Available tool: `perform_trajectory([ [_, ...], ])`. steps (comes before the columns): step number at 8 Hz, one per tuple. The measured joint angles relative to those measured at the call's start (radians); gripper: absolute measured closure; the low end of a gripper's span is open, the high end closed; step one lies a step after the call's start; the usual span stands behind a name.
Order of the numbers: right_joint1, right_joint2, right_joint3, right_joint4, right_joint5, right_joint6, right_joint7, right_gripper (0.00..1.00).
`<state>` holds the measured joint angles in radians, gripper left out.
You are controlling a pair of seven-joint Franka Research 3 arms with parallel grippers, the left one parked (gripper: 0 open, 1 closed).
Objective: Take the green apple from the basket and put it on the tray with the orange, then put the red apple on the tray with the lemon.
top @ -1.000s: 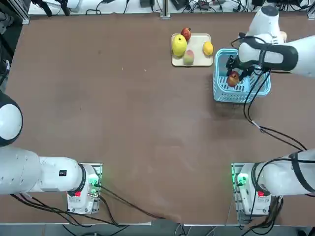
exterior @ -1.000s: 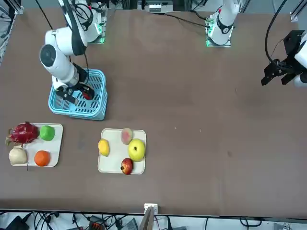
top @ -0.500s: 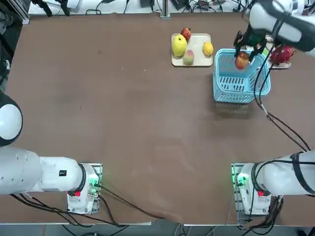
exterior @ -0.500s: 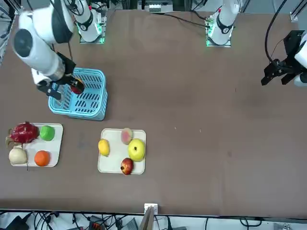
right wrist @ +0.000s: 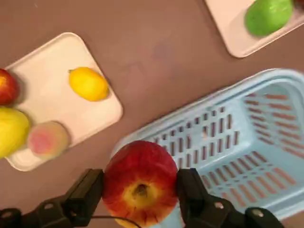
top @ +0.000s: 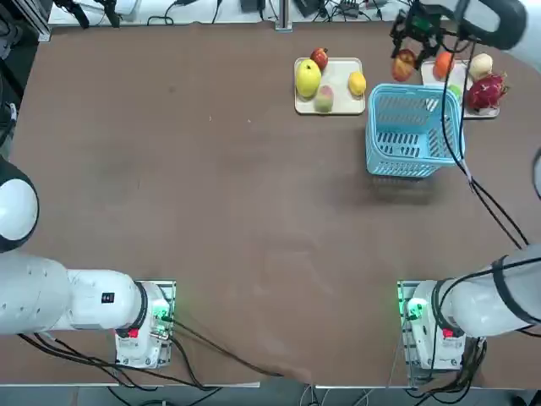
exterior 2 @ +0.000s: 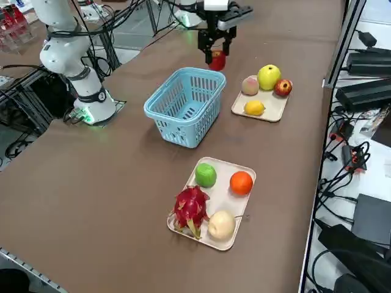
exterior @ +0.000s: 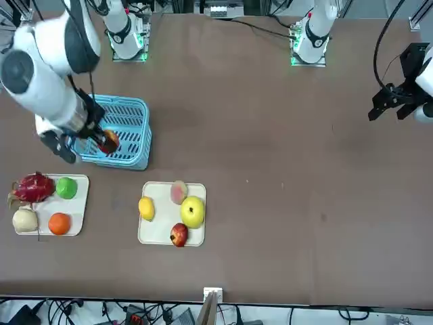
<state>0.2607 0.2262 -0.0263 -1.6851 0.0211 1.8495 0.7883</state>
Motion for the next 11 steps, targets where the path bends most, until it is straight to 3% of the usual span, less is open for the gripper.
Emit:
perform_trajectory([
  [2, 0.061, 0.172, 0.004, 0.141, 0.003, 0.024, 0.121, 0.11],
  [4, 0.098, 0.297, 0.004, 0.22, 0.018, 0.096, 0.166, 0.11],
  [11, 0.128, 0.481, -0.011, 0.24, 0.011, 0.314, 0.179, 0.11],
])
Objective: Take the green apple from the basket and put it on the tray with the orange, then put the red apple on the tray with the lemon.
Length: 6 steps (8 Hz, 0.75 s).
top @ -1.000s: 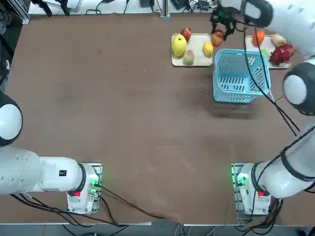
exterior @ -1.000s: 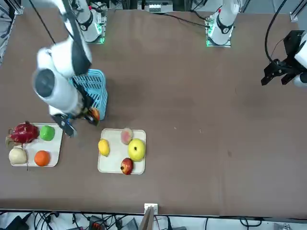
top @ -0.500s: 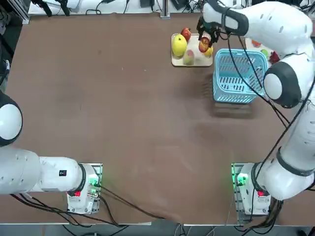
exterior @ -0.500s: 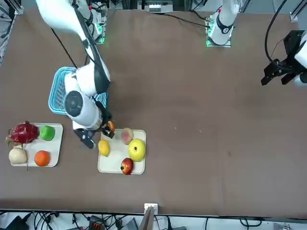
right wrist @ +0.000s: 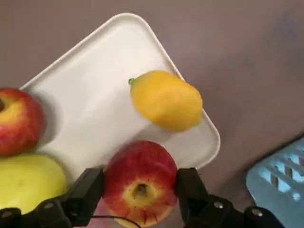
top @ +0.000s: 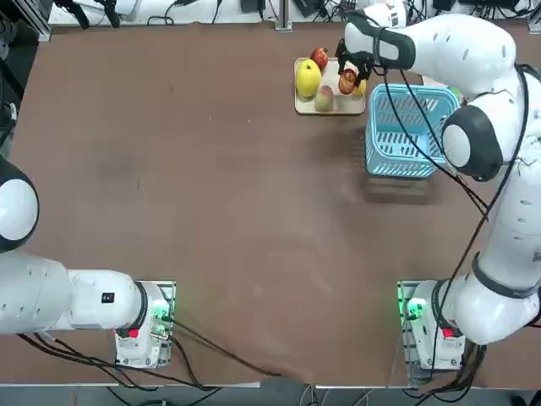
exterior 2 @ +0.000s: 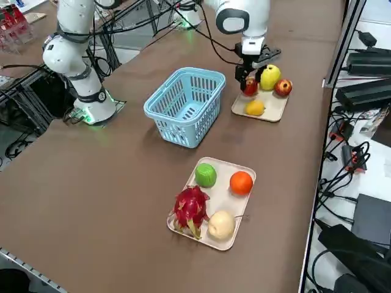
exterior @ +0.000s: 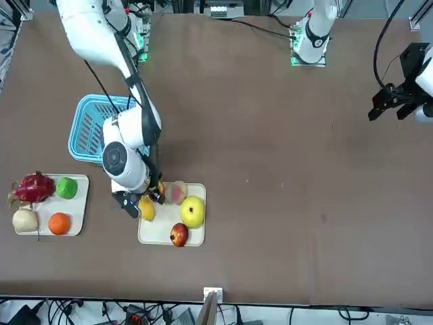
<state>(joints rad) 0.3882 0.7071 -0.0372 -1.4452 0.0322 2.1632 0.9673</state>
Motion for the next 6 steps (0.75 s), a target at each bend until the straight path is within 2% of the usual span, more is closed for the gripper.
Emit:
perform_trajectory([
  [3, 0.002, 0.045, 0.0, 0.007, -0.022, 0.047, 0.0, 0.11],
  [4, 0.004, 0.045, 0.0, 0.009, -0.022, 0.047, 0.0, 0.09],
  [5, 0.006, 0.045, 0.0, 0.011, -0.022, 0.047, 0.0, 0.02],
  [6, 0.007, 0.045, 0.0, 0.012, -0.023, 0.05, 0.0, 0.0],
])
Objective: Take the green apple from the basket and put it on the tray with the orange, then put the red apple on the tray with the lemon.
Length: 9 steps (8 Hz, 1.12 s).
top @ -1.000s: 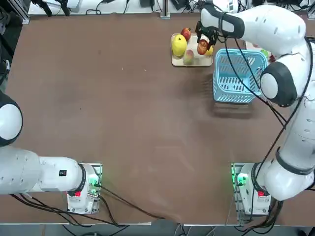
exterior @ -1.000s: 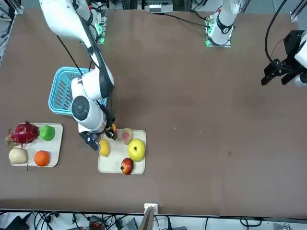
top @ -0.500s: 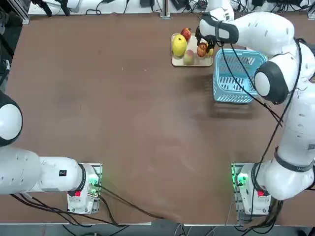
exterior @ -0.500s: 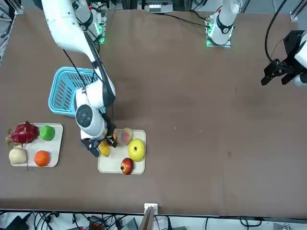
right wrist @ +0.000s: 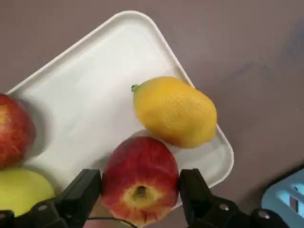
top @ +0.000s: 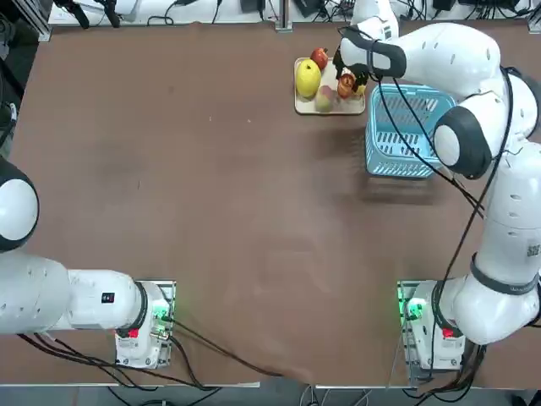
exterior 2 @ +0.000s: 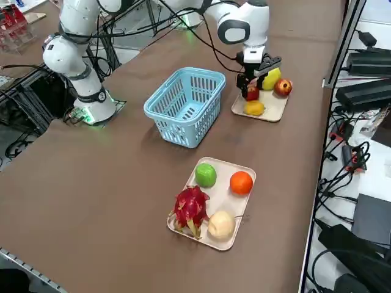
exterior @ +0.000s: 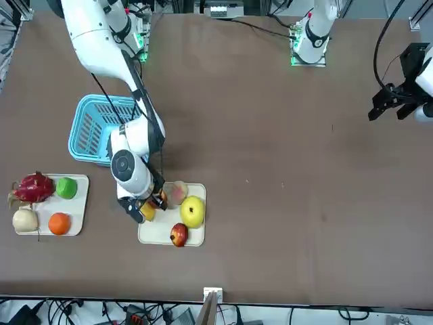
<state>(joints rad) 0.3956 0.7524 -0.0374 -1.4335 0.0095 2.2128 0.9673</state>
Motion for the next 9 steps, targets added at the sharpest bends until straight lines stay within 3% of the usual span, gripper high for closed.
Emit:
perform_trajectory([
  [9, 0.0, 0.0, 0.0, 0.004, -0.001, 0.01, 0.031, 0.0],
])
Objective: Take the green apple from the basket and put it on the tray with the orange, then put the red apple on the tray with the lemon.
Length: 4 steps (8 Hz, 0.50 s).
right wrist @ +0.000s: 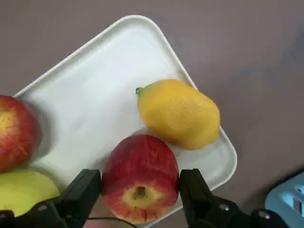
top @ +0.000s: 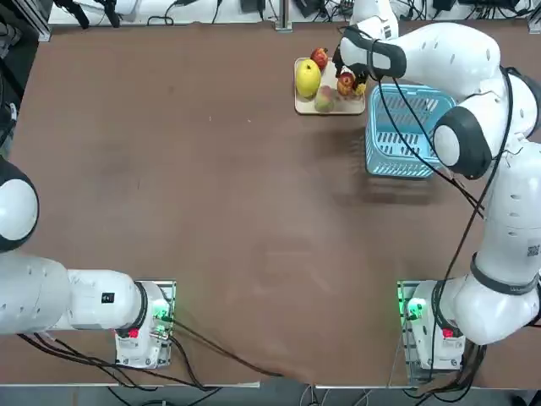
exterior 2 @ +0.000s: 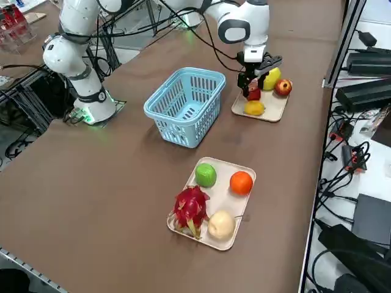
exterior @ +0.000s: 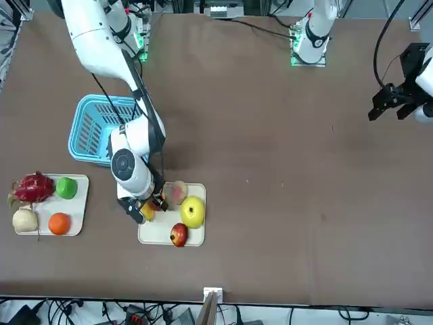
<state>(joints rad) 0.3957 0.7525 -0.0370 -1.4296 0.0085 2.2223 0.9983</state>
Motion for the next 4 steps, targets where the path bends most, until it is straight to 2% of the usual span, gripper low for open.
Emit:
perform_trajectory([
  [2, 0.002, 0.0, 0.002, 0.001, -0.001, 0.059, 0.144, 0.0],
  [4, 0.015, 0.002, 0.002, 0.001, -0.004, 0.09, 0.199, 0.0],
])
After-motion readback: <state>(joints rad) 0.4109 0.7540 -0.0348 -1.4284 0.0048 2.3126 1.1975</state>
